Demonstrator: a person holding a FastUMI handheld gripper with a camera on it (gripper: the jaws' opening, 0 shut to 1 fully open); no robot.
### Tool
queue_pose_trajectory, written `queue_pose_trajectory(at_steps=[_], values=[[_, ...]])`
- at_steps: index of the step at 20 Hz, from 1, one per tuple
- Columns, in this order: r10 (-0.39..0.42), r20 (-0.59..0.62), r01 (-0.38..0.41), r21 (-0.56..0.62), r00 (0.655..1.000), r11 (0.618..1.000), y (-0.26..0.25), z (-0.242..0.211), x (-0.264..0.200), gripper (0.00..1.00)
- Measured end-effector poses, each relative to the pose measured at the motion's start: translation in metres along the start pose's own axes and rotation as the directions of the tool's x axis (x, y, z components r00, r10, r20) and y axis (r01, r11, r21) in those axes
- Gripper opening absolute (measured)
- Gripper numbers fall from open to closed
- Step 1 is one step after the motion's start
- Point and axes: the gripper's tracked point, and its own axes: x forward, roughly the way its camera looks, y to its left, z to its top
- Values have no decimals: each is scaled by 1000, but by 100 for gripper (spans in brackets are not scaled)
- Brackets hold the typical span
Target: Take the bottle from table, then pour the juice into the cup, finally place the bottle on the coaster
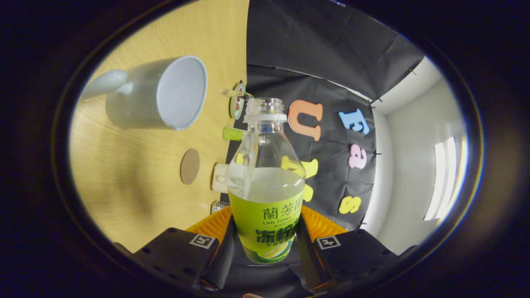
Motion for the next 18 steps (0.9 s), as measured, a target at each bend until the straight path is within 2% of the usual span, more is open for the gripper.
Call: queue_pose_trajectory(at_steps=[18], values=[[-24, 0, 24, -49, 1000, 999, -20, -7, 2, 74]])
